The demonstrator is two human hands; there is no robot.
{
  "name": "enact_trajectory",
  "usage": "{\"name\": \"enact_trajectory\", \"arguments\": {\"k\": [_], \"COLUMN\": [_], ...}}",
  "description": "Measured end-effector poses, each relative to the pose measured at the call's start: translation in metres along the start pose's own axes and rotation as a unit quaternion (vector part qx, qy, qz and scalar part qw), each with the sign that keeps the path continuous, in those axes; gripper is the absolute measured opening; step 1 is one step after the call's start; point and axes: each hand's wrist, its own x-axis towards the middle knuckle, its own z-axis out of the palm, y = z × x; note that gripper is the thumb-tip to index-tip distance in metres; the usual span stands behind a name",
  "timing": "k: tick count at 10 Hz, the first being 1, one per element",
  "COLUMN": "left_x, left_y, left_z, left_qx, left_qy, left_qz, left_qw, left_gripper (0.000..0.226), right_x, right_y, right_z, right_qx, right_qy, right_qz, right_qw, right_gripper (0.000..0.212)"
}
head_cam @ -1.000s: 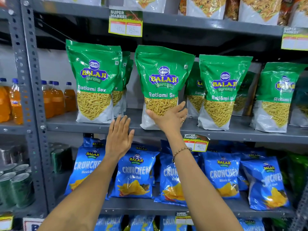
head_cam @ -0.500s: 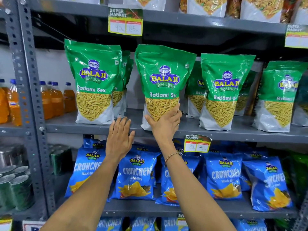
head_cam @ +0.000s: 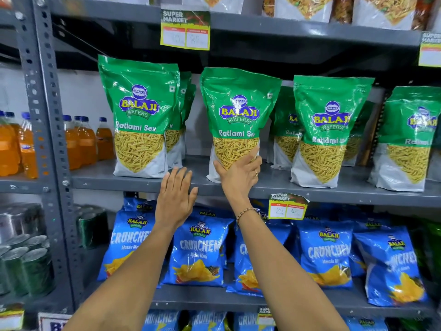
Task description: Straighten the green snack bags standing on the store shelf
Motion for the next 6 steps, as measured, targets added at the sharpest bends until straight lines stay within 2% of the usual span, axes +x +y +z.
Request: {"name": "enact_trajectory", "arguments": {"k": [2, 3, 4, 5, 6], "left_x": [0.0, 0.001, -0.001, 0.003, 0.021], "left_y": [0.001, 0.003, 0.007, 0.015, 0.034], "left_z": [-0.005, -0.007, -0.013, -0.018, -0.031], "left_qx": [-0.001, -0.002, -0.029, -0.068, -0.081], "left_qy": [-0.024, -0.033, -0.039, 0.006, 0.063], "left_qz": [0.001, 0.009, -0.008, -0.018, 0.002], "left_qw": [1.0, 0.999, 0.999, 0.998, 0.995], "left_gripper": [0.064, 0.068, 0.074, 0.07, 0.061], "right_x": [0.002, 0.002, -0.009, -0.034, -0.075], "right_y": [-0.001, 0.0, -0.001, 0.001, 0.021], "right_z": [0.004, -0.001, -0.019, -0.061, -0.115], "right_qx": [0.005, 0.025, 0.016, -0.004, 0.013], "right_qy": [-0.004, -0.03, -0.058, -0.022, -0.025], "right_qz": [0.007, 0.011, -0.017, -0.115, -0.24], "right_qw": [1.0, 0.999, 0.998, 0.993, 0.97], "right_gripper": [0.115, 0.118, 0.107, 0.071, 0.028]}}
